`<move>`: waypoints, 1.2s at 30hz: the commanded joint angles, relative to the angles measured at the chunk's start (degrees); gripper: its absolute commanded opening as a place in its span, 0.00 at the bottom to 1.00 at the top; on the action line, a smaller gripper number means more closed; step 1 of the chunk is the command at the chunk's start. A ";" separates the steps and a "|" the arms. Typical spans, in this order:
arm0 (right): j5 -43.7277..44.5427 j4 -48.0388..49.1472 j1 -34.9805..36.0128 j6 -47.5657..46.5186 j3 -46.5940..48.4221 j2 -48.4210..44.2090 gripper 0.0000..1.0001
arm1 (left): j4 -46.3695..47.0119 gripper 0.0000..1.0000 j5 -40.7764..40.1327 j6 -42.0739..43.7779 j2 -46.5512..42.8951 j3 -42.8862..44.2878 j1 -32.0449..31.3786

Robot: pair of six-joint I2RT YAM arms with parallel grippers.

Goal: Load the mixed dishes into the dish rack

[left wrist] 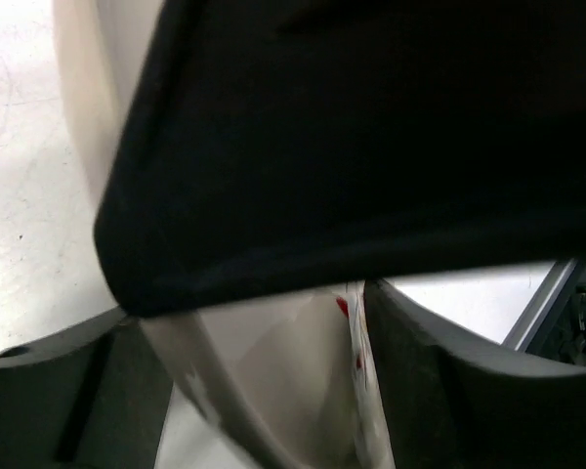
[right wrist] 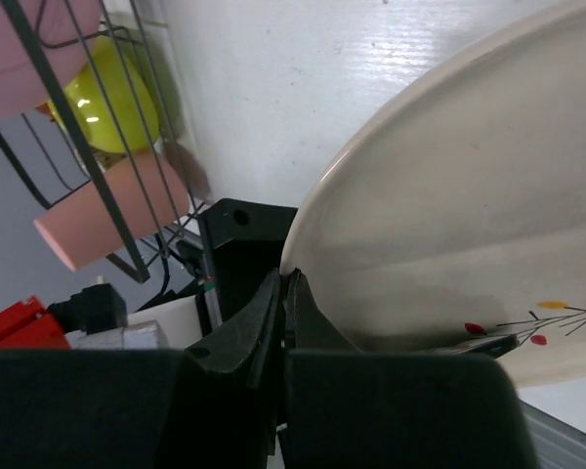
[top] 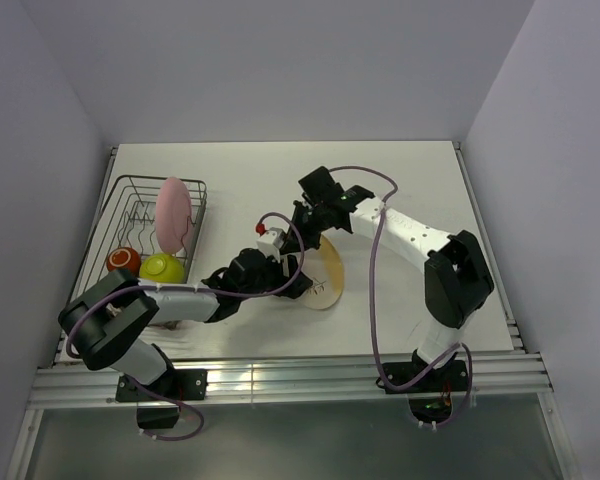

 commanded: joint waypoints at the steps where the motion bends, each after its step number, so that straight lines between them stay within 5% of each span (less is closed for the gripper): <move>1: -3.90 4.77 -0.56 1.43 -0.31 -3.90 0.00 | 5.04 0.72 0.51 -0.24 0.95 2.45 -0.21; 3: -4.69 5.73 -0.56 1.78 -1.02 -4.16 0.00 | 5.47 0.64 -0.01 -0.07 0.87 2.28 -0.21; 6: -4.87 6.09 -0.65 1.61 -1.72 -4.51 0.00 | 4.95 0.26 -0.98 0.90 0.52 2.28 -0.21; 7: -4.79 6.09 -0.74 1.52 -2.07 -4.95 0.00 | 4.17 0.01 -1.77 1.25 0.17 2.45 -0.21; 11: -3.56 5.13 -1.09 0.04 -2.51 -6.18 0.01 | 1.96 0.00 -2.73 2.74 -0.88 3.16 -0.21; 14: -1.89 2.67 -1.35 -2.60 -1.81 -7.41 0.16 | -0.58 0.00 -3.00 4.15 -3.08 3.16 -0.21; 18: 4.60 -1.29 -1.35 -6.21 -1.19 -12.58 0.70 | -5.24 0.00 -6.25 7.13 -6.60 4.12 -0.12; 21: 11.54 -4.71 -1.53 -8.06 -0.93 -17.58 0.92 | -9.54 0.00 -6.61 9.42 -9.23 5.44 0.58; 29: 26.40 -13.77 -4.25 -12.62 2.76 -30.26 0.94 | -23.34 0.00 -5.29 16.71 -21.01 13.78 6.73; 36: 29.49 -13.87 -5.92 -14.91 -0.48 -35.98 0.93 | -38.27 0.00 -3.79 26.03 -21.99 38.64 14.29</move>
